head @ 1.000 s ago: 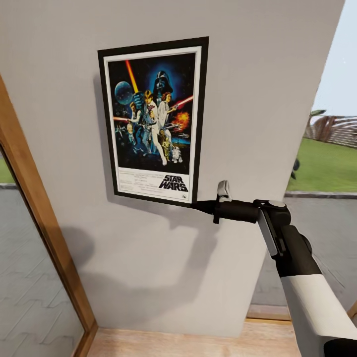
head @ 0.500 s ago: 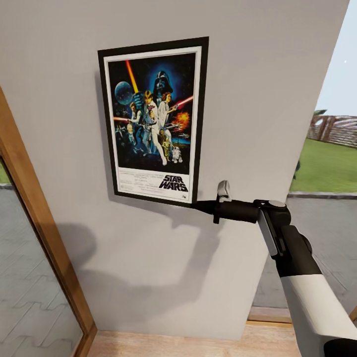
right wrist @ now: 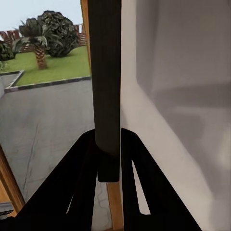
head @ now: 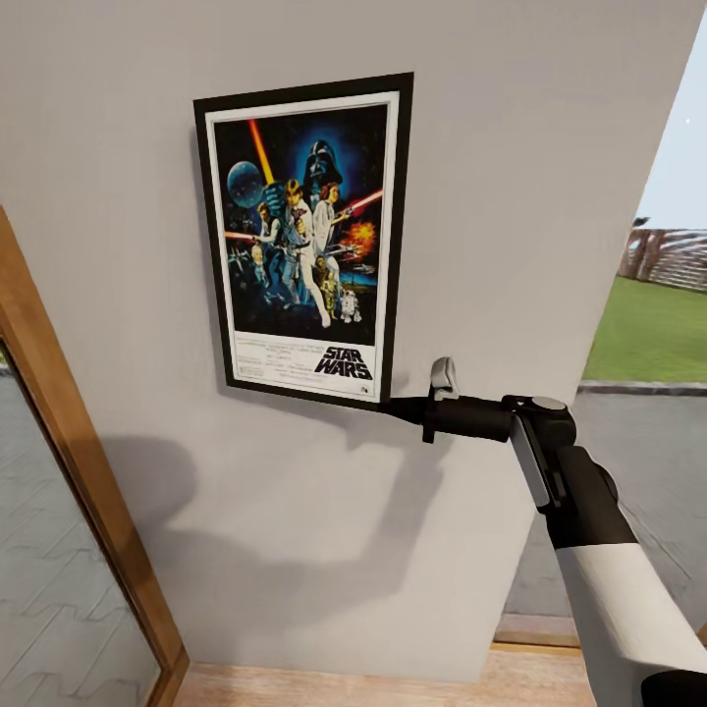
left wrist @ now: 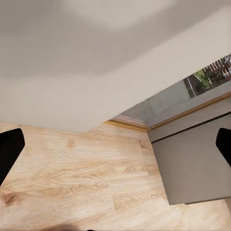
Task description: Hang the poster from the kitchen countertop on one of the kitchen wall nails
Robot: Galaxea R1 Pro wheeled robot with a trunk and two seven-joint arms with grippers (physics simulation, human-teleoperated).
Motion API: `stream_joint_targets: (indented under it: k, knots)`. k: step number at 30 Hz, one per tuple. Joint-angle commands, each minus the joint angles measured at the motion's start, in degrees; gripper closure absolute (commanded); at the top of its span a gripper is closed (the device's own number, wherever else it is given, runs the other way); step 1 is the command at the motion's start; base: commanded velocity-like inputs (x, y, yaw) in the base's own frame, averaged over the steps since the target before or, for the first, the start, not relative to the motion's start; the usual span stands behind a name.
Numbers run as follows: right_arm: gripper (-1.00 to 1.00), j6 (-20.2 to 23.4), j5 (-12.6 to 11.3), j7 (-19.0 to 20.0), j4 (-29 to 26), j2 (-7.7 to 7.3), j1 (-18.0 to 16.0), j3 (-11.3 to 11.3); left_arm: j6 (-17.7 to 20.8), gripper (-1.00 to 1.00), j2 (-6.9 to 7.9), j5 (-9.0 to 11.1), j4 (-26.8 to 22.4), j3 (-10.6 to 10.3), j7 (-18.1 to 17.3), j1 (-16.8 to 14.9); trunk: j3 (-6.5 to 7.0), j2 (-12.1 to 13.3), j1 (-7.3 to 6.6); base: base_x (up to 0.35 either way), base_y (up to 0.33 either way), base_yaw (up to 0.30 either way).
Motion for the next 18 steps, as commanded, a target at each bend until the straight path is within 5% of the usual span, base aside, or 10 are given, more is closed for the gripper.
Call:
stream_joint_targets:
  k: [1,18]
  knots:
    - [1.0,0.6,-0.5,0.0,0.0,-0.05,0.0,0.1,-0.4,-1.0,0.01,0.4,0.0,-0.5,-0.1,0.0,-0.03,0.0,0.02,0.01,0.0,0.0]
    - [1.0,0.6,-0.5,0.0,0.0,-0.04,0.0,0.1,-0.4,-1.0,0.26,0.4,0.0,-0.5,-0.1,0.0,-0.03,0.0,0.02,0.069,0.0,0.0]
